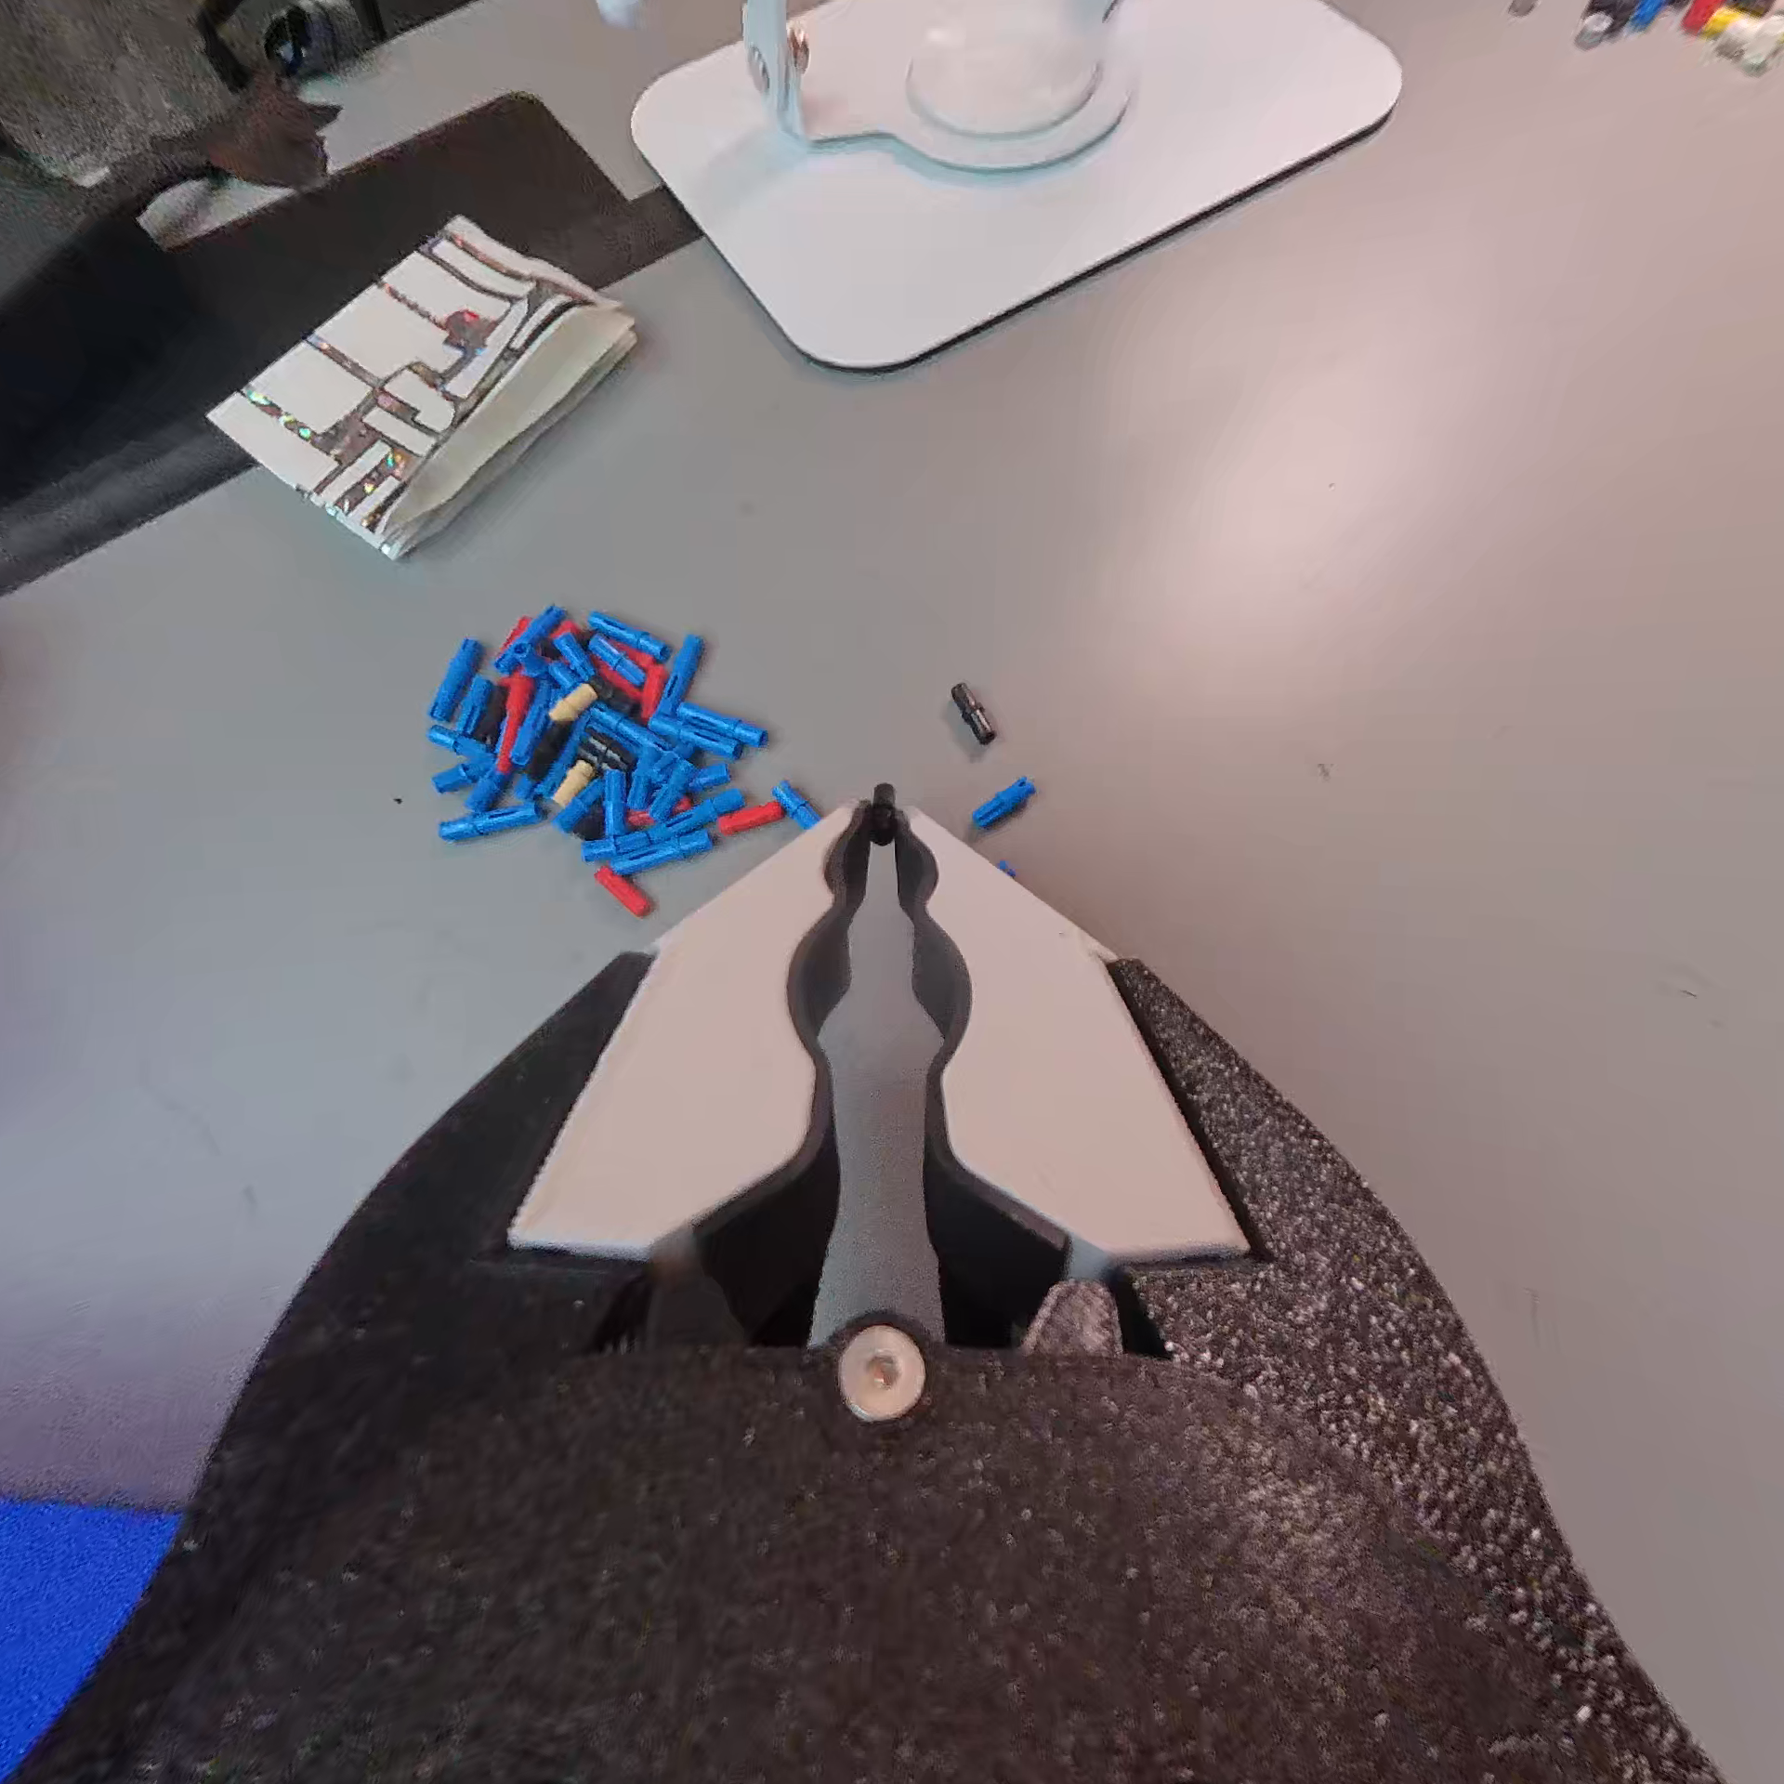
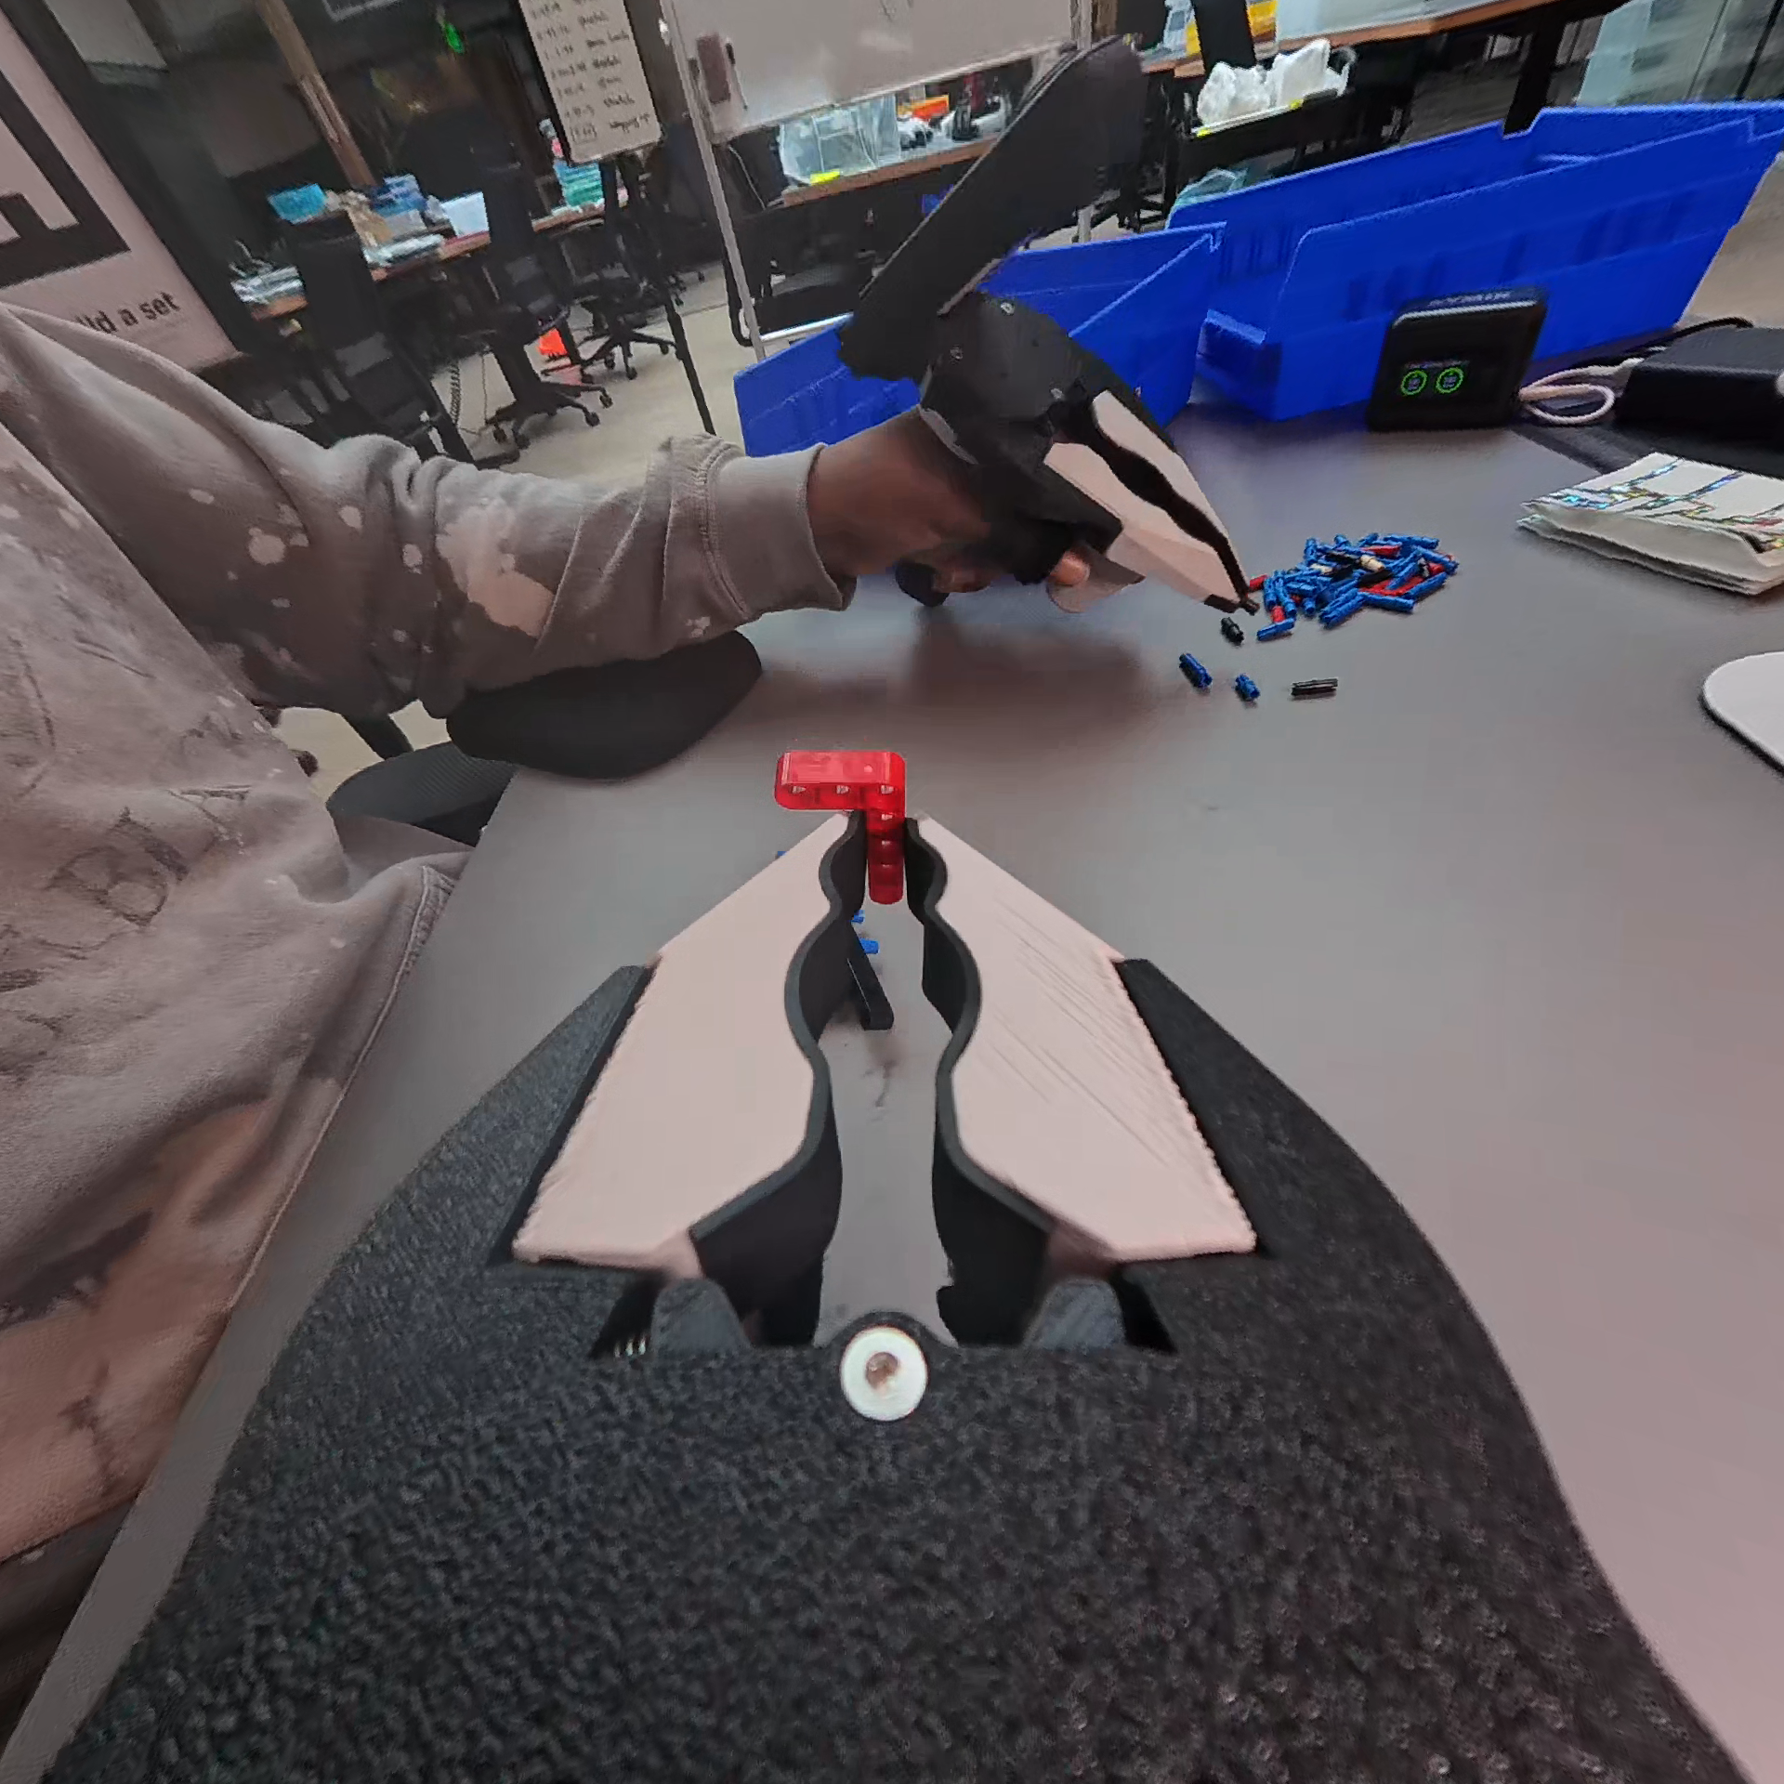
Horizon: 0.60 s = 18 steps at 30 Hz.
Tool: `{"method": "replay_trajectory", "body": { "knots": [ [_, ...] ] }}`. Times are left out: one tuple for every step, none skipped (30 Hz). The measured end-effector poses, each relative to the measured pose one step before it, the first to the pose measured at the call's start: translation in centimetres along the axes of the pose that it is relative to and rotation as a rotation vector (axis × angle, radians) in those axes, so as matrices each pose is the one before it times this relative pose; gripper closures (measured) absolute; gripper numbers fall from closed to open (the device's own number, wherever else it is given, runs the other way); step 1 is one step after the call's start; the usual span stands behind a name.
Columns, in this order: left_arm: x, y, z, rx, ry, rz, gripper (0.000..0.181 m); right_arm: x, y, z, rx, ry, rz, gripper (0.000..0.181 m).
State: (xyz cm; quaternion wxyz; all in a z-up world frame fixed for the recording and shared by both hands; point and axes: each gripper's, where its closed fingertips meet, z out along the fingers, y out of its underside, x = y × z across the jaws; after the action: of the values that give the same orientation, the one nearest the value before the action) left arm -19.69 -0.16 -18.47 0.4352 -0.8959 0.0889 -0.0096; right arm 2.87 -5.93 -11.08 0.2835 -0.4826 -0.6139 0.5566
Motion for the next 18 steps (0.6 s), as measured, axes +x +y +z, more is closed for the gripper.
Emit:
{"method": "replay_trajectory", "body": {
  "knots": [
    [-0.206,0.447,0.438,-0.0196,-0.0096,-0.0025,0.177,0.04,0.314,0.083,-0.0095,0.005,-0.0009,0.174],
    [-0.2,0.346,0.306,-0.0139,-0.0092,-0.0014,0.177,0.024,0.213,0.014,-0.0054,0.0035,0.0008,0.174],
    [-0.262,0.304,0.206,-0.0114,-0.0123,0.0001,0.177,0.068,0.083,-0.013,0.0007,0.0041,0.0033,0.174],
    [-0.13,0.213,0.097,-0.0065,-0.0047,-0.0009,0.174,0.076,-0.038,-0.028,0.0054,0.0037,0.0038,0.174],
    [-0.024,0.016,-0.041,0.0032,0.0001,-0.0032,0.17,0.092,-0.057,-0.028,0.0054,0.0024,0.005,0.174],
    [-0.025,-0.265,-0.204,0.0149,-0.0054,-0.0018,0.162,0.139,-0.108,0.0,0.0078,0.005,0.0057,0.174],
    [0.212,-0.622,-0.336,0.0316,0.0021,0.0075,0.155,0.105,-0.158,0.007,0.012,0.0041,0.0061,0.174],
    [0.674,-0.917,-0.445,0.0454,0.0222,0.0158,0.149,0.027,-0.224,0.022,0.0165,-0.0011,0.009,0.174],
    [1.349,-1.08,-0.507,0.0511,0.0532,0.0176,0.144,-0.067,-0.345,0.025,0.0232,-0.006,0.013,0.174],
    [2.204,-1.18,-0.505,0.0529,0.0951,0.0126,0.145,-0.119,-0.449,0.032,0.0285,-0.0093,0.0178,0.175],
    [3.144,-1.198,-0.419,0.0534,0.1443,0.0002,0.145,-0.135,-0.62,0.044,0.0388,-0.0086,0.0239,0.174],
    [3.668,-1.141,-0.204,0.0516,0.1733,-0.0197,0.146,-0.151,-0.736,0.08,0.0475,-0.0098,0.0295,0.174],
    [3.565,-1.045,0.138,0.053,0.1659,-0.032,0.147,-0.135,-0.741,0.108,0.0509,-0.0102,0.0321,0.174],
    [2.941,-0.821,0.461,0.0495,0.1315,-0.033,0.148,-0.238,-0.523,0.168,0.0393,-0.0181,0.0307,0.174],
    [2.125,-0.444,0.694,0.0304,0.089,-0.0252,0.149,-0.262,-0.239,0.256,0.0229,-0.0199,0.0264,0.174],
    [1.349,-0.113,0.748,0.0103,0.049,-0.0124,0.149,-0.158,-0.071,0.294,0.0149,-0.0114,0.0167,0.174],
    [0.819,0.014,0.663,-0.001,0.0241,-0.0015,0.151,-0.088,0.061,0.324,0.0092,-0.0069,0.009,0.174],
    [0.779,-0.019,0.496,-0.0004,0.0294,0.0004,0.155,-0.036,0.183,0.325,-0.0001,-0.0035,0.0041,0.174]
  ]
}}
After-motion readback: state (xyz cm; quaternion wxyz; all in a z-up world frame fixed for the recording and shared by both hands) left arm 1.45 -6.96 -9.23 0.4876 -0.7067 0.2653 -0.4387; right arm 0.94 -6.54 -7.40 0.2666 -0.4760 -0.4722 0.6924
